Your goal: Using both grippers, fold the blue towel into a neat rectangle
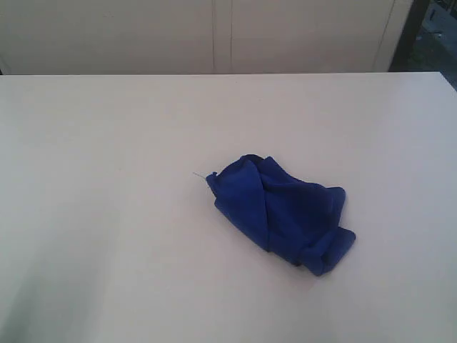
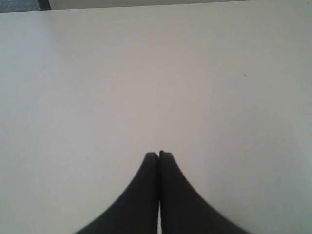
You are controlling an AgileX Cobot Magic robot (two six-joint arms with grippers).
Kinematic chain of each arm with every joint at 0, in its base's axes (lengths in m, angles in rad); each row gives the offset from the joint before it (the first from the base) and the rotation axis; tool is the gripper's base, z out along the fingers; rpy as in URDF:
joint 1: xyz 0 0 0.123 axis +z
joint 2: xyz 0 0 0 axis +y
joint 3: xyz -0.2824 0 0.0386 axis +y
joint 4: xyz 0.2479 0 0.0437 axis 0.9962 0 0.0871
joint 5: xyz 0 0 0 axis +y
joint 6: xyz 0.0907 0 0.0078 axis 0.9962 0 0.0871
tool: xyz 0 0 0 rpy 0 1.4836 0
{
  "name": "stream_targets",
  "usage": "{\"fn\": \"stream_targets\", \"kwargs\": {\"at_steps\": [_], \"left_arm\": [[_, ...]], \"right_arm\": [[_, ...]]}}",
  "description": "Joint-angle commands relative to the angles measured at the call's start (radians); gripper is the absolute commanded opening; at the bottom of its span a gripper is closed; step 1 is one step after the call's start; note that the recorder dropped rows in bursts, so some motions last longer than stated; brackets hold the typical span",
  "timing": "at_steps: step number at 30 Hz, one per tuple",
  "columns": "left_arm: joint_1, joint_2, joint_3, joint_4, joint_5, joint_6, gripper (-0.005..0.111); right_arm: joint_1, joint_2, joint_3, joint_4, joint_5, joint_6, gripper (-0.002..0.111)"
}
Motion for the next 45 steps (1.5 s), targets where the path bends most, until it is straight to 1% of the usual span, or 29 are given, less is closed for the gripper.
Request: {"fn": "stream_targets", "kwargs": {"at_steps": [1,5,7,9,10,11,13,17,19,27,30,34,38,41,45], "left_arm": [[0.000,-0.003,0.005,-0.009,0.000,-0.005,0.000],[0.000,-0.003,0.005,-0.009,0.000,-0.005,0.000],[0.000,-0.003,0.005,-0.009,0.000,-0.005,0.000],[0.000,-0.003,0.005,-0.009,0.000,-0.005,0.000],[0.000,-0.003,0.005,-0.009,0.000,-0.005,0.000],[0.000,-0.003,0.005,-0.009,0.000,-0.005,0.000],[0.000,-0.003,0.005,-0.009,0.000,-0.005,0.000],[0.000,-0.003,0.005,-0.009,0.000,-0.005,0.000],[0.000,-0.003,0.005,-0.009,0.000,-0.005,0.000],[0.000,-0.003,0.005,-0.009,0.000,-0.005,0.000],[0.000,-0.003,0.005,-0.009,0.000,-0.005,0.000],[0.000,-0.003,0.005,-0.009,0.000,-0.005,0.000],[0.000,-0.003,0.005,-0.009,0.000,-0.005,0.000],[0.000,-0.003,0.005,-0.009,0.000,-0.005,0.000],[0.000,-0.003,0.005,-0.009,0.000,-0.005,0.000]], "right_arm": [[0.002,-0.002,0.004,-0.003,-0.010,0.003,0.000],[0.002,-0.002,0.004,-0.003,-0.016,0.003,0.000],[0.002,-0.002,0.004,-0.003,-0.058,0.003,0.000],[0.002,-0.002,0.004,-0.003,-0.177,0.003,0.000],[0.002,-0.002,0.004,-0.003,-0.273,0.003,0.000],[0.002,-0.002,0.004,-0.003,-0.314,0.003,0.000],[0.002,-0.002,0.004,-0.003,-0.475,0.003,0.000],[0.002,-0.002,0.004,-0.003,-0.556,0.003,0.000],[0.002,-0.002,0.004,-0.003,-0.563,0.003,0.000],[0.002,-0.002,0.004,-0.003,-0.538,0.003,0.000],[0.002,-0.002,-0.018,-0.003,-0.462,0.003,0.000],[0.002,-0.002,-0.105,-0.003,-0.292,0.003,0.000],[0.002,0.003,-0.177,-0.003,-0.209,0.003,0.000],[0.002,0.072,-0.238,-0.003,-0.158,0.013,0.000],[0.002,0.187,-0.349,-0.003,-0.022,0.033,0.000]]}}
